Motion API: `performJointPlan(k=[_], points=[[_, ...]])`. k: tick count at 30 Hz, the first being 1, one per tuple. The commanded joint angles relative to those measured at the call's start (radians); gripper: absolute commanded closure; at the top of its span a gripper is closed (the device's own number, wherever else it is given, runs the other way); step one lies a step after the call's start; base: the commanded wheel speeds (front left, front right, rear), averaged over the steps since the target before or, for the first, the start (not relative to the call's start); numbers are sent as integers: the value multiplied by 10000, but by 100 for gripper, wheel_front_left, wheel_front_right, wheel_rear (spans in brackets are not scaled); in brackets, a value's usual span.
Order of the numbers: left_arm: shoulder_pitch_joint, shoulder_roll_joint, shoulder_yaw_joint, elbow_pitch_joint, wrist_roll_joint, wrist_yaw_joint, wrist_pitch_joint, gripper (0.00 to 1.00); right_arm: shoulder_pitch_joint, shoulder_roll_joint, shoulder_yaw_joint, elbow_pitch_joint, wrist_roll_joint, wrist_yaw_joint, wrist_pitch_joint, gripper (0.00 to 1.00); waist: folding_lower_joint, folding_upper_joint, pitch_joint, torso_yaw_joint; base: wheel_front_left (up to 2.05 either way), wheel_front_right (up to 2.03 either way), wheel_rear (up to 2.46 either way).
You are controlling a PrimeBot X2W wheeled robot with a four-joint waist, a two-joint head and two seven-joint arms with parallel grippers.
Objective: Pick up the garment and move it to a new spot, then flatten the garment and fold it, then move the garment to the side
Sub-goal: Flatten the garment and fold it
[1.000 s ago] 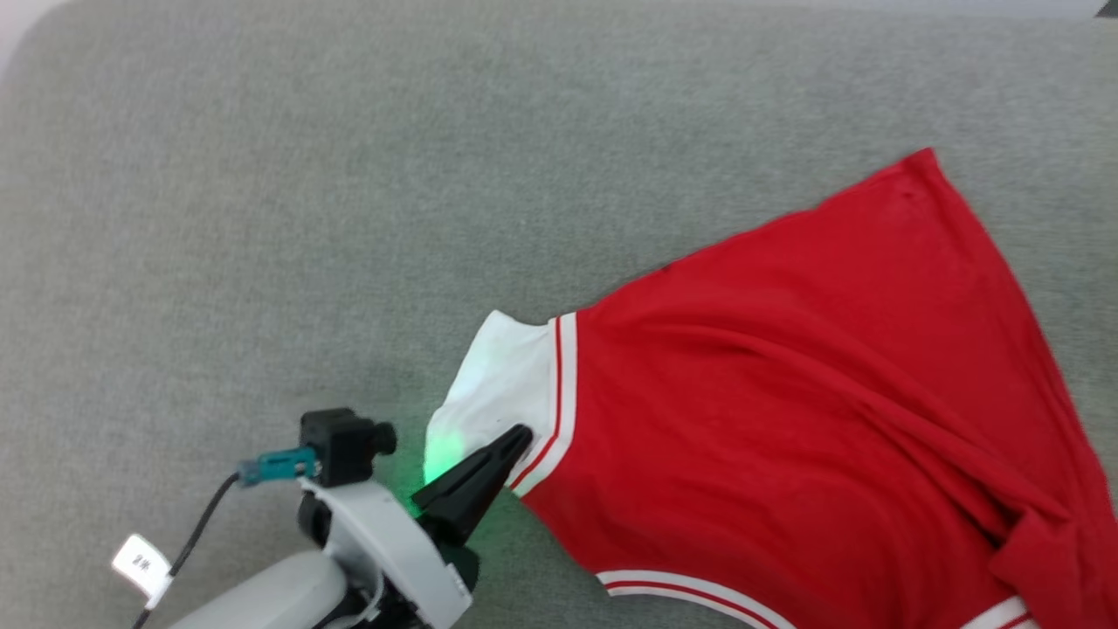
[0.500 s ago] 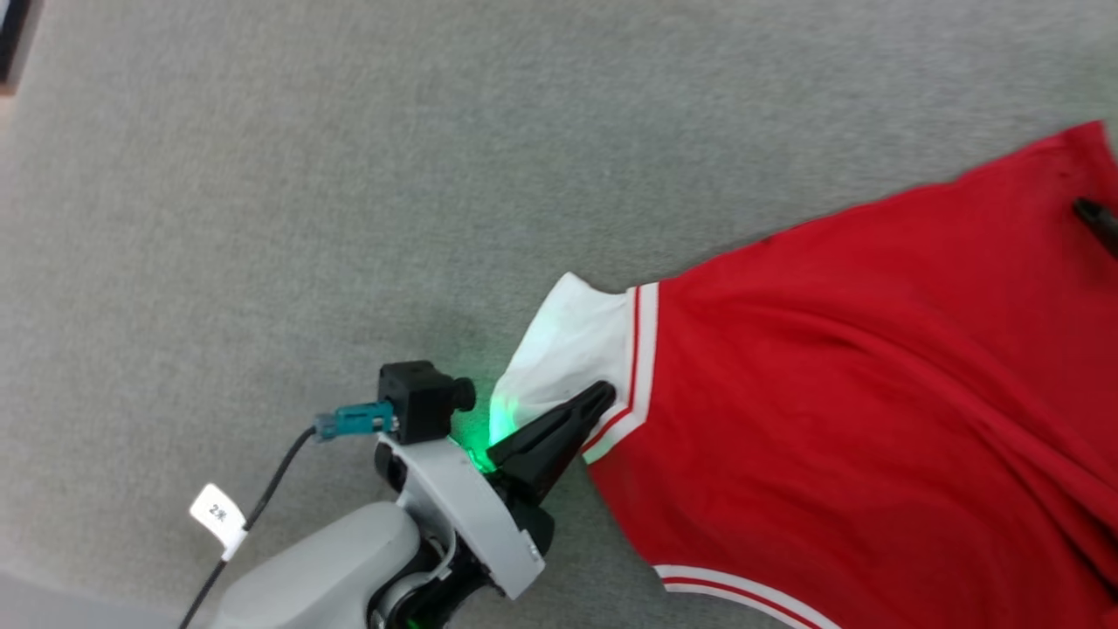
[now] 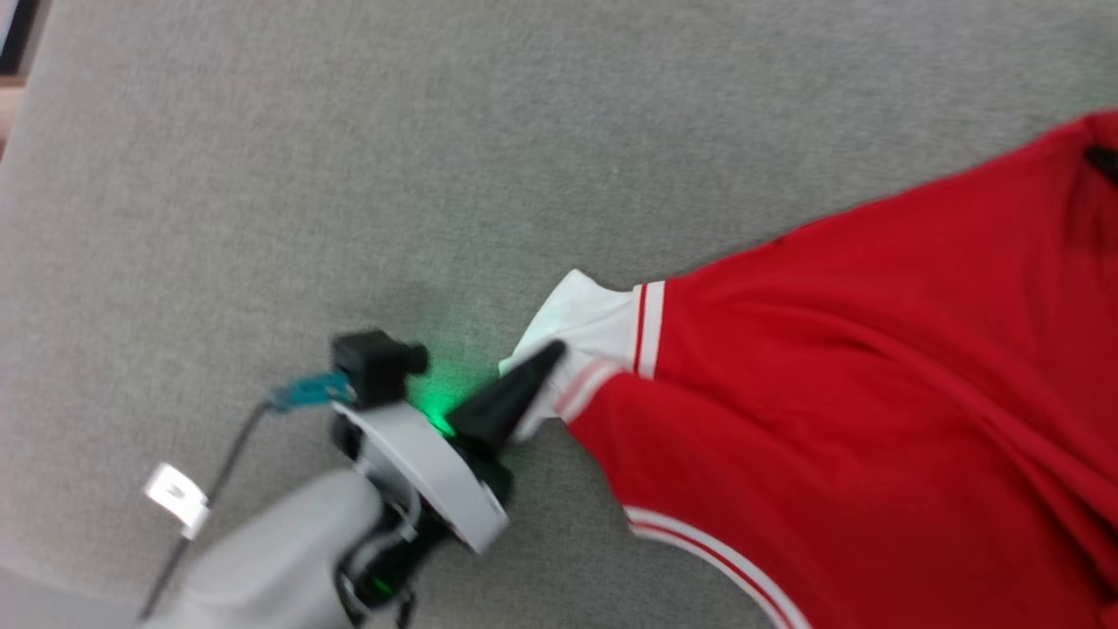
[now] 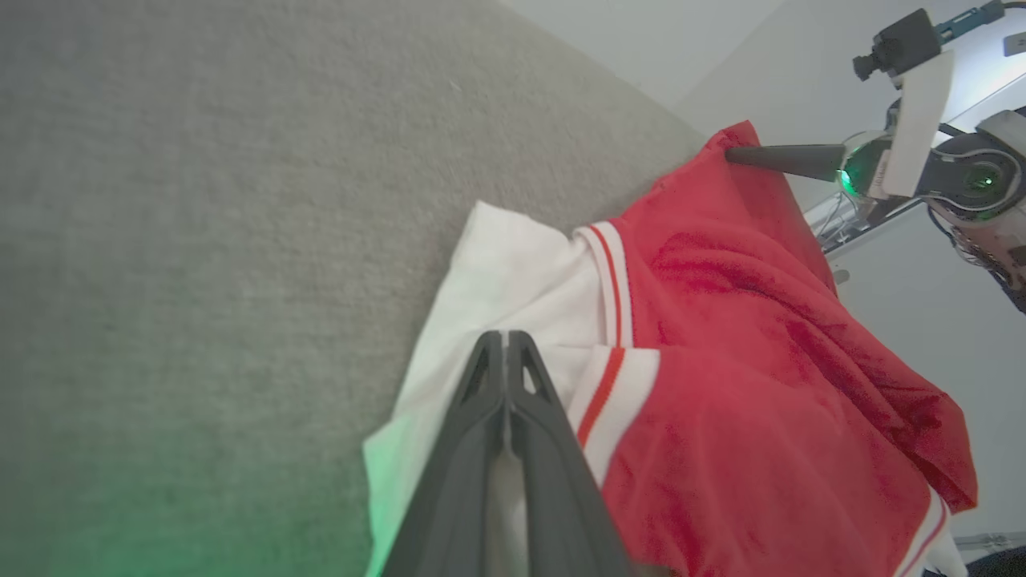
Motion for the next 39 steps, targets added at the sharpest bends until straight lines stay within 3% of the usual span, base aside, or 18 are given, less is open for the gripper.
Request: performJointPlan(k=[1, 7, 14, 20, 27, 30, 34, 39], points=[[-278, 306, 271, 240, 102, 106, -37, 100, -370, 139, -109, 154, 201, -16, -373, 100, 0, -1, -310, -312, 0, 0, 0], [-1929, 421, 939, 382, 93, 8, 233, 100, -1474, 550, -647, 1073, 90, -16, -1646, 100, 0, -1, -539, -772, 0, 0, 0], [-4553, 125, 1753, 1357, -117, -83, 754, 100, -3411, 1138, -1483, 2471, -568, -16, -2963, 100, 0, -1, -296, -1371, 0, 0, 0], [-7897, -538, 2588, 3895, 210, 49, 643, 100, -5749, 1932, -2465, 4006, -1263, -17, -4782, 100, 0, -1, 143, -2025, 0, 0, 0], [-10449, -1203, 3432, 5669, 825, -48, -2, 100, -7132, 2549, -3171, 5380, -1743, -19, -6693, 100, 0, -1, 169, -2326, 0, 0, 0], [-10568, -1246, 4024, 5738, 827, -95, -55, 100, -7099, 2716, -3122, 5660, -1764, -19, -6968, 100, 0, -1, 100, -2365, 0, 0, 0], [-8927, -1488, 4245, 5075, 911, -172, -52, 100, -6167, 2763, -2598, 5782, -1366, -20, -7105, 100, 0, -1, -98, -2306, 0, 0, 0], [-6683, -1106, 4140, 3562, 338, -177, -55, 100, -4715, 2571, -1924, 5157, -623, -17, -6906, 100, 0, -1, -229, -2243, 0, 0, 0]])
